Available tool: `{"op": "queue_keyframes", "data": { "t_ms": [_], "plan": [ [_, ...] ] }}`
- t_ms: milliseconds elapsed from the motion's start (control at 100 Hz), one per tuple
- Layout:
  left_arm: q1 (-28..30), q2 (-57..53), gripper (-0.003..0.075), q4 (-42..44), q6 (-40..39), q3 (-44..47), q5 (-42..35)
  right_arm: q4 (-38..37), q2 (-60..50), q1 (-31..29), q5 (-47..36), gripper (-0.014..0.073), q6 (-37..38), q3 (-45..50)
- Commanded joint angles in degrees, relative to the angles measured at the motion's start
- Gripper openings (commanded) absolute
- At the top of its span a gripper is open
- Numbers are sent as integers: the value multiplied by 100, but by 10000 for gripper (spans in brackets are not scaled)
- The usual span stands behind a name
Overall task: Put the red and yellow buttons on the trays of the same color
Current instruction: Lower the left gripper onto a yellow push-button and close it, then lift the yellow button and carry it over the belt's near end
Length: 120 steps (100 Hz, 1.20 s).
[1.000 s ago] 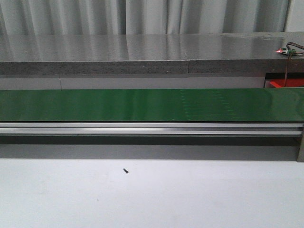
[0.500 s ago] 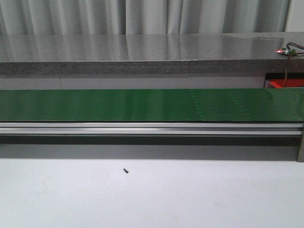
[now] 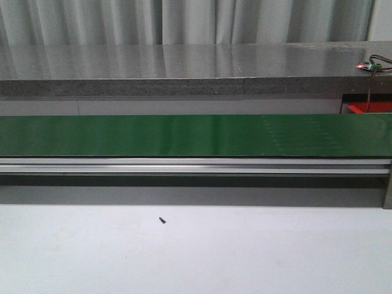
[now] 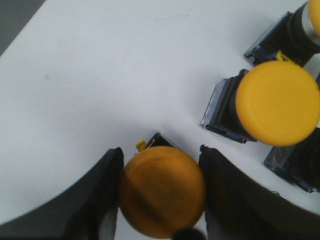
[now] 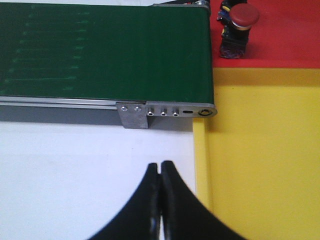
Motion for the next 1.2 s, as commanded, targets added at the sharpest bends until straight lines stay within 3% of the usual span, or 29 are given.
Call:
{"op": "queue_keyframes", "data": {
  "t_ms": [0,570,1190],
  "plan": [
    [18,-316,166,-65,-56,-182,-279,-39,-12,4,-355,-66,-12,-136],
    [-38,-1853,158,182,36,-182,580,-39,-12,4,-355,-66,-12,-136],
    [-1857,-2104,158,252,169,-127,1079,-39,-12,4,-350,-66,-12,-136]
  ]
}}
